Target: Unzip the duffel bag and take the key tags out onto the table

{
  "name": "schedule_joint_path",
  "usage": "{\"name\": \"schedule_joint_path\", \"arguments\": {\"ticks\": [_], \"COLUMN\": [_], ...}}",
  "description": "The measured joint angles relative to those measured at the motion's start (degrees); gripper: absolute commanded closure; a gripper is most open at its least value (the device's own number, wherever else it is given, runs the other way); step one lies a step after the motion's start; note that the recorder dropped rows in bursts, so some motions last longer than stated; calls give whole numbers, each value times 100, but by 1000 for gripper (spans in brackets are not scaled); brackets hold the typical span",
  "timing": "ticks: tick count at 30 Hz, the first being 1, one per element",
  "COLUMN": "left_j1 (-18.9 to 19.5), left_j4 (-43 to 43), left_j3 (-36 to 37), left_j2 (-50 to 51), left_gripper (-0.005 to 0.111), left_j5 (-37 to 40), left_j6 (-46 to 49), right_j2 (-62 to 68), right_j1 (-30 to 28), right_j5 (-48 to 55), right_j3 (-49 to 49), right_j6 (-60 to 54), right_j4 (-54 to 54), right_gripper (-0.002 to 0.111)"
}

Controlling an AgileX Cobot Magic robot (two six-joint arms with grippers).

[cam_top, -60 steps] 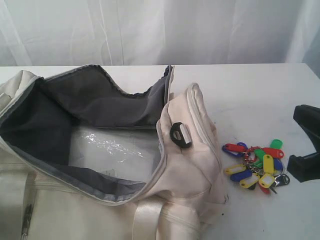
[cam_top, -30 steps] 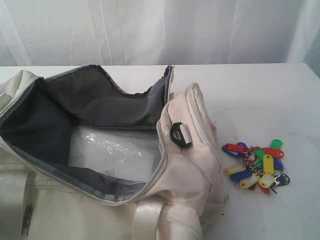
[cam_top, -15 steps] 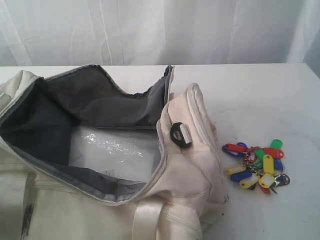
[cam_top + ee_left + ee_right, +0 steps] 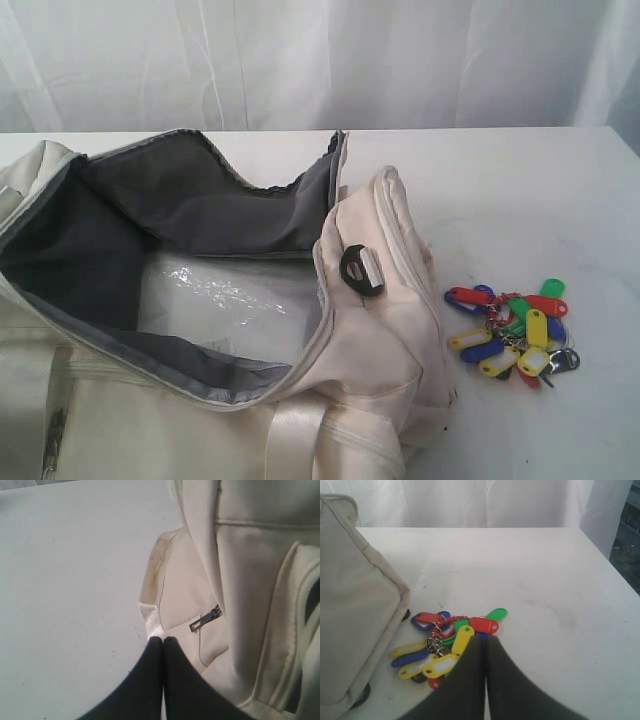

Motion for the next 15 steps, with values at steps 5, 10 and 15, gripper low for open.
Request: {"name": "schedule_joint_path", "arguments": {"ticks": [5,10,15], "left_j1": [0,0,0], "left_j4": [0,0,0], "left_j3": [0,0,0], "left_j2": [0,0,0], "left_gripper": [107,107,107], "left_j5": [0,0,0], "left_j6": [0,0,0], "right_j2": [0,0,0], "right_j1": [0,0,0], "right_j5": [178,194,194], "right_j3": [0,0,0], "right_j6": [0,21,21], "right_j4": [0,0,0], "right_gripper": [108,108,108]}}
